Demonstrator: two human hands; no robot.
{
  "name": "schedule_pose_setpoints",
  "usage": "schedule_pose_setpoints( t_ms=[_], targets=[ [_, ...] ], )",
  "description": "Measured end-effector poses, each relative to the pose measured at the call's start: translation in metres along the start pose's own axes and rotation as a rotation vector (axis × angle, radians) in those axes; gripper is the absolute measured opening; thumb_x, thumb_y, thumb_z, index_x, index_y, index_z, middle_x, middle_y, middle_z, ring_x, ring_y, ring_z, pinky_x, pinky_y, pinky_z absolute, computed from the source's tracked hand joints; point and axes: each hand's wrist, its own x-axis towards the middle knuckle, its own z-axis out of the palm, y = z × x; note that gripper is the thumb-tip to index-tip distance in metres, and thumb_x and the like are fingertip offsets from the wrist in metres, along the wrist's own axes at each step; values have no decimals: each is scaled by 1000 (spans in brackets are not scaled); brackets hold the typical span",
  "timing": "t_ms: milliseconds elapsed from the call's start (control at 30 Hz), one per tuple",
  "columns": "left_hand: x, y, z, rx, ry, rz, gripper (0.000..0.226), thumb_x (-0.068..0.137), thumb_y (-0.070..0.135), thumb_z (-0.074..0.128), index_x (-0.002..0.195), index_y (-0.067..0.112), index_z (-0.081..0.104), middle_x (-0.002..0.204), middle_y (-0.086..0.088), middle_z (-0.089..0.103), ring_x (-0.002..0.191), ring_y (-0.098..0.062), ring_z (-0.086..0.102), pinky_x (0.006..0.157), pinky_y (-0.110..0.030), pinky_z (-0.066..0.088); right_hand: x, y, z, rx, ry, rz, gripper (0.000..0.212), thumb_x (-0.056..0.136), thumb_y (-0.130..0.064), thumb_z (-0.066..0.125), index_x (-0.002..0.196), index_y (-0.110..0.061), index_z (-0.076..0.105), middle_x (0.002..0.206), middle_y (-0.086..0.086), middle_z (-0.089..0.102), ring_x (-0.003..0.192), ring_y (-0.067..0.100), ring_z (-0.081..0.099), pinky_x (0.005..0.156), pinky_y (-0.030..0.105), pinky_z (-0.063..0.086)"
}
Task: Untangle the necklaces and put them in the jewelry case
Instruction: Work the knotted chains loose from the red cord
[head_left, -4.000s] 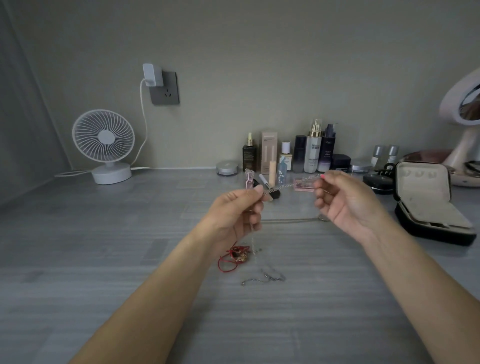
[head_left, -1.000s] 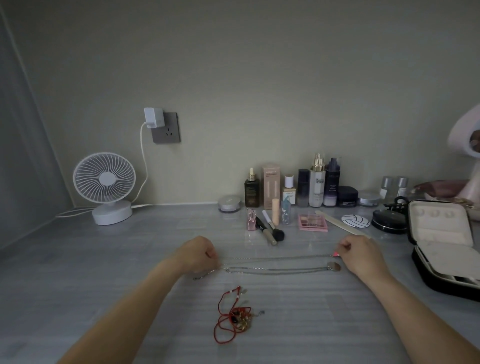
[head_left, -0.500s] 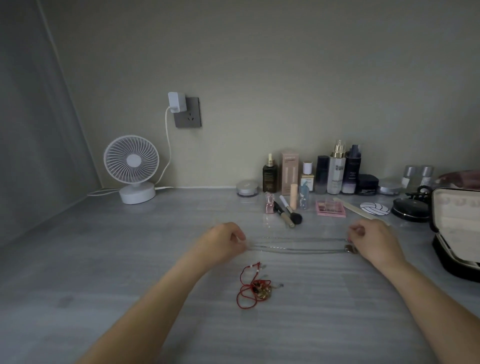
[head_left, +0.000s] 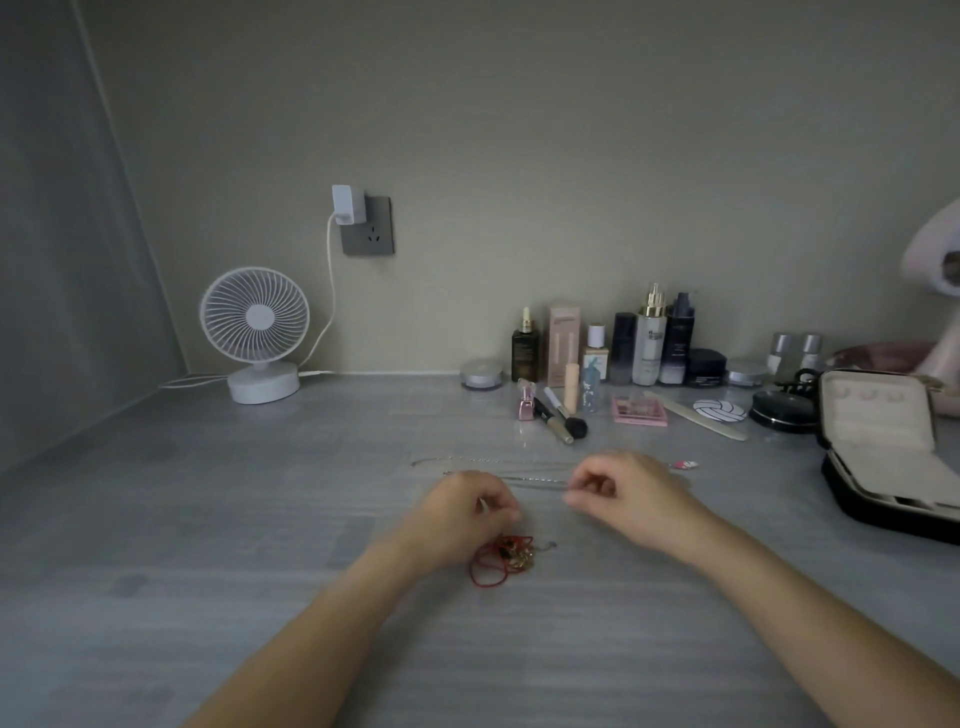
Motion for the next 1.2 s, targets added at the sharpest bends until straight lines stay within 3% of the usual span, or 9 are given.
schedule_pose_setpoints(
  t_ms=[200,333,533,633,767,867,933,1100,1200],
  targets=[
    [-2,-4,1,118,13,53,14,86,22,60,93,13,69,89,1,63,79,-8,52,71,-19,40,-20,-19,19,40,-145,-189,17,78,-38,69,93,-31,67,89,-13,55,81,5,55,79,25,47],
    [-1,-8,-4,200,59,39,15,87,24,57,94,18,69,99,-1,65,94,-15,56,81,-23,41,-23,-20,34,-110,-104,-266,26,86,-38,58,112,-37,60,96,-21,45,87,-2,49,78,21,42],
    [-8,0,-2,130,31,78,15,85,22,61,96,18,70,95,4,65,86,-6,52,81,-21,41,-18,-17,36,-39,26,-189,11,84,-25,58,88,-26,68,79,-16,53,71,2,51,72,27,47],
    [-10,1,-2,94,-9,75,14,84,26,63,94,22,71,92,8,65,89,-8,57,85,-26,46,-17,-13,35,-10,40,-111,10,83,-24,59,86,-25,68,78,-14,57,69,0,53,67,14,43],
    [-13,8,2,26,-36,77,14,81,30,68,89,20,73,85,3,67,71,0,55,68,-16,45,-15,-11,35,-5,49,-64,12,83,-23,60,89,-23,70,79,-14,61,67,-3,51,63,6,36],
    [-15,13,7,43,-12,90,17,75,34,73,86,21,71,68,17,53,63,8,50,58,-7,36,-15,-11,36,-14,42,-60,12,84,-22,60,89,-22,70,80,-13,59,66,-4,49,61,4,34],
    [-15,14,10,87,9,98,16,76,29,71,89,20,71,67,17,47,65,1,49,58,-7,34,-16,-11,36,-34,19,-72,13,84,-21,59,91,-21,70,82,-10,59,68,-2,48,62,5,34],
    [-14,13,11,119,25,89,12,83,22,62,89,15,69,76,8,52,68,-6,46,61,-16,36,-18,-14,32,-19,10,-104,18,80,-16,58,93,-24,68,87,-9,59,73,3,52,73,20,45],
    [-13,13,12,105,29,60,9,84,20,59,86,17,67,79,8,56,63,-2,46,57,-8,35,-20,-15,33,-61,-29,-119,12,78,-26,64,90,-26,65,85,-10,53,72,1,49,74,27,47]
  ],
)
